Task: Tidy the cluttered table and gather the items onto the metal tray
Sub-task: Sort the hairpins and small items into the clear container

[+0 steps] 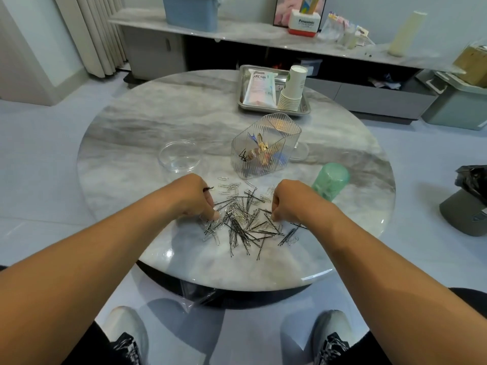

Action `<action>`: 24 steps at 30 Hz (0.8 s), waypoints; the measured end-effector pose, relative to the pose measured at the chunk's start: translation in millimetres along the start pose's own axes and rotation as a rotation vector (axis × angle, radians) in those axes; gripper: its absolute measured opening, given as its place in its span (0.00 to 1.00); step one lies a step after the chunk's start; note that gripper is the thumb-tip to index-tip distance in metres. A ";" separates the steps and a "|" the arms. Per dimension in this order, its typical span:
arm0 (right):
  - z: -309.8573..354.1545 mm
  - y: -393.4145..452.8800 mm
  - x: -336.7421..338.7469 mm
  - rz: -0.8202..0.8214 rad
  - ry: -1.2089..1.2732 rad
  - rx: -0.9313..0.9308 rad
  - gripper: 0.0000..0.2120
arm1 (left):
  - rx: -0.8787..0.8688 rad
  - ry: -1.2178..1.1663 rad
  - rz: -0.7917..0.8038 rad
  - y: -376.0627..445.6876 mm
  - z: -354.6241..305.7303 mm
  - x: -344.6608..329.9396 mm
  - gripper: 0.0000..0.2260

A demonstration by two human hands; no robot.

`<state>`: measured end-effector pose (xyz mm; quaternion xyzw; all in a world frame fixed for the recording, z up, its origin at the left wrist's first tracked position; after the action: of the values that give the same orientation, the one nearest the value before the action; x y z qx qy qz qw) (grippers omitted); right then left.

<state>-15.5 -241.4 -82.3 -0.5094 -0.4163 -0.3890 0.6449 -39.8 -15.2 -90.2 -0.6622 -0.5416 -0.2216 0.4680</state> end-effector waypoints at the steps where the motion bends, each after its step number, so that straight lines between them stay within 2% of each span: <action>1: 0.4 0.8 -1.0 -0.007 -0.011 0.011 0.05 | -0.010 0.048 -0.011 -0.1 -0.6 -4.5 0.12; 4: 0.4 3.8 -4.3 0.006 -0.052 0.034 0.02 | -0.025 0.127 -0.044 0.5 -1.3 -13.8 0.12; 9: -1.2 3.7 -5.8 0.024 -0.102 0.050 0.14 | -0.040 0.154 -0.072 7.1 3.4 -9.6 0.04; 11: -1.3 3.1 -4.3 0.003 -0.098 0.055 0.11 | -0.027 0.126 -0.101 11.1 8.5 -6.9 0.03; 13: -1.0 3.6 -2.3 -0.017 -0.100 0.071 0.05 | -0.029 0.076 -0.139 14.1 10.6 -5.3 0.04; 15: 0.3 4.5 -1.0 -0.023 -0.102 0.078 0.04 | -0.064 0.004 -0.189 16.1 9.6 -4.1 0.06; 18: 3.4 5.6 -1.4 -0.030 -0.151 0.074 0.13 | -0.089 -0.031 -0.244 19.7 7.4 -5.7 0.08; 24: 6.3 7.8 -2.7 -0.006 -0.200 0.069 0.12 | -0.091 0.039 -0.154 26.2 -0.9 -11.7 0.06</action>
<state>-10.1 -233.6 -86.6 -0.5219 -0.4931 -0.3237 0.6162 -19.0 -21.3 -109.1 -0.6347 -0.5710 -0.2942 0.4296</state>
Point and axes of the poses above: each hand's wrist, its own y-axis towards the middle knuckle, its own x-axis out of the back of the hand, z = x × y, the point moved 2 cm from there along y, towards the middle knuckle, and after that the axes turned 2 degrees about -z, right-handed, at the moved point
